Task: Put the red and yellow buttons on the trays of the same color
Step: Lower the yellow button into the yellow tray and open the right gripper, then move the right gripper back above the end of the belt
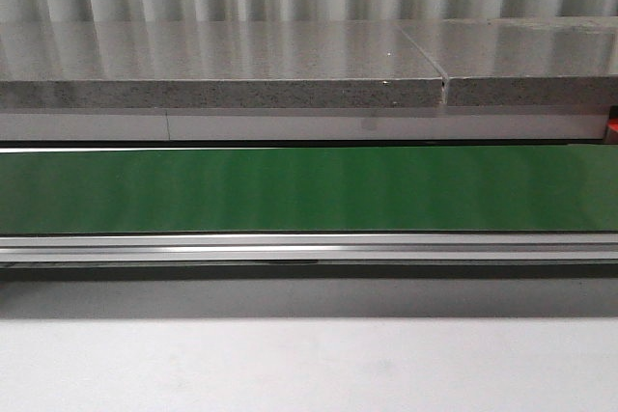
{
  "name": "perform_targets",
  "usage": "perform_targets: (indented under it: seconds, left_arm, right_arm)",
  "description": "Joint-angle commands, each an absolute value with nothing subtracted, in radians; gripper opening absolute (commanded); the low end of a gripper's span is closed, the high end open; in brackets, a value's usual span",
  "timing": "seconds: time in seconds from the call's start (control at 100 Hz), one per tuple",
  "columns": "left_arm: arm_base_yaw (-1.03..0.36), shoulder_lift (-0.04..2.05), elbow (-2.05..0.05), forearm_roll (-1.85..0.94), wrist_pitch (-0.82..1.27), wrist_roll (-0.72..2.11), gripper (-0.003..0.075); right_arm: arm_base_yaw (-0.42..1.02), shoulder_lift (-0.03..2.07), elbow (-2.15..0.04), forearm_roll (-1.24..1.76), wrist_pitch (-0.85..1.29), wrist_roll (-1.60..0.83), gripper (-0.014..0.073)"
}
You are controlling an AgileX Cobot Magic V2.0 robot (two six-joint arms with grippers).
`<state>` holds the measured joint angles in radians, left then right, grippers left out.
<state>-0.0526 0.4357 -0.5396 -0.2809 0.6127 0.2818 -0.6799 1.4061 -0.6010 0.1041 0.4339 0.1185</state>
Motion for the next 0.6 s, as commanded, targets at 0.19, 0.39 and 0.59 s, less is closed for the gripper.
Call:
perform_targets:
  seconds: [0.19,0.39,0.59]
  left_arm:
    - [-0.062,0.441,-0.568,-0.303,0.539,0.278,-0.002]
    - [-0.062,0.441,-0.568,-0.303,0.539,0.278,-0.002]
    - [-0.062,0.441,-0.568,-0.303,0.539,0.278,-0.002]
  right_arm:
    - [-0.685,1.361,-0.653,0.13,0.446,0.118,0.0575]
    - [-0.682,1.265,-0.671,0.148,0.467,0.118,0.0627]
    - [-0.6,1.123,-0.677,0.178,0.454,0.116,0.0627]
